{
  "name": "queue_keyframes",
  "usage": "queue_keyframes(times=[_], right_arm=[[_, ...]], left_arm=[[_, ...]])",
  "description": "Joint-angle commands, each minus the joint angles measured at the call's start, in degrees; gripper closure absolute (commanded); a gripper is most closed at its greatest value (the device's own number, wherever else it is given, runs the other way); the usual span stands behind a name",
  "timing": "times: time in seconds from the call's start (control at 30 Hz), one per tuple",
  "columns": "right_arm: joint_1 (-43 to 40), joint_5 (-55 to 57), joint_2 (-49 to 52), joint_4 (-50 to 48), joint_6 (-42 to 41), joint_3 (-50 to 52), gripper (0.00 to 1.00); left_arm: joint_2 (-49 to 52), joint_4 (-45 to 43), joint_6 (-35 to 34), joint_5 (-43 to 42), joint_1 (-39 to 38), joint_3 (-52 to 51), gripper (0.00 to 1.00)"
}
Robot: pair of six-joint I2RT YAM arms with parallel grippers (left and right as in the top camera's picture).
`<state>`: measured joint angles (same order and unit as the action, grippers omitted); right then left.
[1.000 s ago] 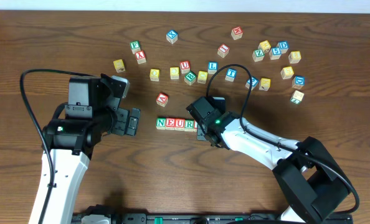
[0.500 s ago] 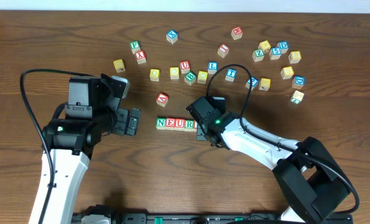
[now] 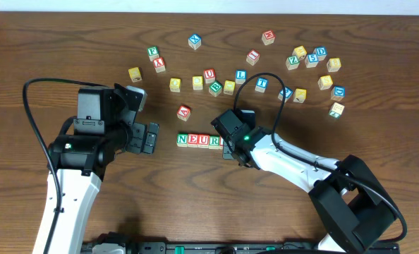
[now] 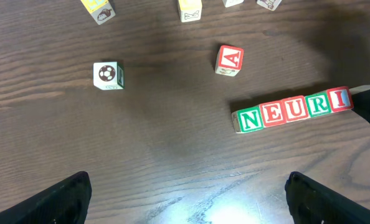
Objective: Spell out NEURIPS
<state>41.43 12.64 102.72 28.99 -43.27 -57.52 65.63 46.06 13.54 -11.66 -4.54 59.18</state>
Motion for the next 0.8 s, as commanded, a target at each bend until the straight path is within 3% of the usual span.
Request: queue_keyframes(times=[0.0, 0.03, 0.2, 0.77], right_arm=[[0.1, 0.7, 0.5, -0.1, -0.9, 0.2, 0.70], [0.1, 0.7, 0.5, -0.1, -0.9, 0.2, 0.66], [0.1, 0.7, 0.5, -0.1, -0.9, 0.2, 0.65], [0.1, 0.7, 0.2, -0.1, -0.9, 0.1, 0.69]], left_arm=[[0.0, 0.0, 0.4, 0.5, 0.2, 1.5, 0.02], [0.0, 0.0, 0.3, 0.5, 0.2, 1.5, 0.02], [0.0, 0.0, 0.3, 0.5, 0.2, 1.5, 0.02], [0.0, 0.0, 0.3, 0.5, 0.2, 1.5, 0.02]])
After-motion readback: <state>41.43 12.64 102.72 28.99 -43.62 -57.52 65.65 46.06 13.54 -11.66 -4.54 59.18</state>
